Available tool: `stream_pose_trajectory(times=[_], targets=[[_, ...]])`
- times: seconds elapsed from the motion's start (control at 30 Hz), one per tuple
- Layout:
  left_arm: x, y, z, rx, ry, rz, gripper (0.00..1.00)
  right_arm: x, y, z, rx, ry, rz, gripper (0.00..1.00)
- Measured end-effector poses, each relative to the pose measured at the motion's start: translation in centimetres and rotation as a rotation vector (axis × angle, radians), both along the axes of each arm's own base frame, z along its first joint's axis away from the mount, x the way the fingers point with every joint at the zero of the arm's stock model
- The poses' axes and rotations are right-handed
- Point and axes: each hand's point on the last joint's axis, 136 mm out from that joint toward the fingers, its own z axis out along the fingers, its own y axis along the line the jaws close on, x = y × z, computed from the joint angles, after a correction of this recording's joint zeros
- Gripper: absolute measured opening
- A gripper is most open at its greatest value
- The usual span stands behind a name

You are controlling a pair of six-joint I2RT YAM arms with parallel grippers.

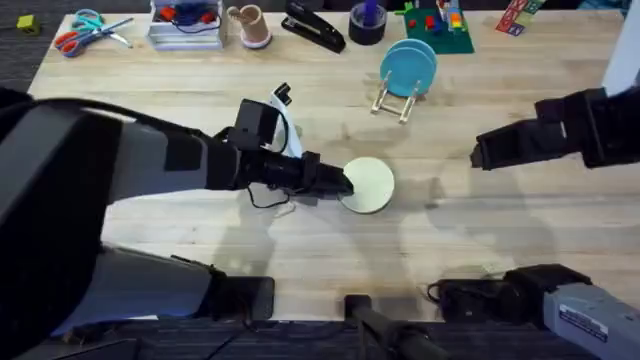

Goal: Pick up the plates from the table one by one and place each into a slot on the dish rack.

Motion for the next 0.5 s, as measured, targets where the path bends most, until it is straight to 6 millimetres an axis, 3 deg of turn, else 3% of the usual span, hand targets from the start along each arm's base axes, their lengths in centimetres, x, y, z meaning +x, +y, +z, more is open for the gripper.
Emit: stream_pose_trajectory(times=[0.5], targets=[[0.00,-0.01,-0.08,-0.005,0.052,0.021,0.042,0.17,-0.45,-0.06,-0.026,-0.007,-0.008,0.993]])
